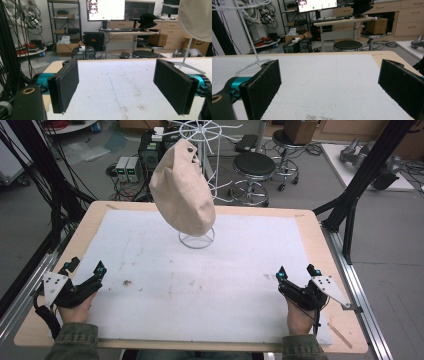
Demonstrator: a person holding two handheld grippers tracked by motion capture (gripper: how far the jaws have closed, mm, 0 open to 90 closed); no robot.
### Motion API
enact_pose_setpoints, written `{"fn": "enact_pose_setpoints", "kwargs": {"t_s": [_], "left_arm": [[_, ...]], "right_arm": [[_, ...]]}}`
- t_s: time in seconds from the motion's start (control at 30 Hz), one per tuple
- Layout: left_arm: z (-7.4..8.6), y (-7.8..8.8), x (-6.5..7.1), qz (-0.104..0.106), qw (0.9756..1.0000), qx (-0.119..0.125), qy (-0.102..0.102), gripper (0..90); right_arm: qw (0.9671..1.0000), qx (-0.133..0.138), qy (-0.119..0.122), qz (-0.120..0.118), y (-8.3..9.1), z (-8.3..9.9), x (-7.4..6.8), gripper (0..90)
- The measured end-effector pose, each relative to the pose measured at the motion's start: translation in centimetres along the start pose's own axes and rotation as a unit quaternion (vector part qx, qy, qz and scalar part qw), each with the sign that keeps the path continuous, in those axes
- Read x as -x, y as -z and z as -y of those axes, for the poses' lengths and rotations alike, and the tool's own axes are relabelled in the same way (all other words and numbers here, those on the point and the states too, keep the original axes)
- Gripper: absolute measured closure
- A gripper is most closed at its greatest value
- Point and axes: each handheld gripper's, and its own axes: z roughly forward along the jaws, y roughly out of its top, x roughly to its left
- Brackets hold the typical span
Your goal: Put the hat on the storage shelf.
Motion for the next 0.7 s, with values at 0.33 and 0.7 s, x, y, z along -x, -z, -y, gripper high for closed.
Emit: {"fn": "enact_pose_setpoints", "kwargs": {"t_s": [0.33,0.7], "left_arm": [[0.02,0.09,-0.26,-0.007,1.0,0.0,-0.001,20.8],[0.01,0.14,-0.29,-0.011,0.9999,0.001,0.0,20.7]], "right_arm": [[1.0,0.0,0.003,0.002,0.03,0.01,0.0,3.8],[1.0,0.0,0.006,0.002,0.03,0.02,-0.02,3.8]]}}
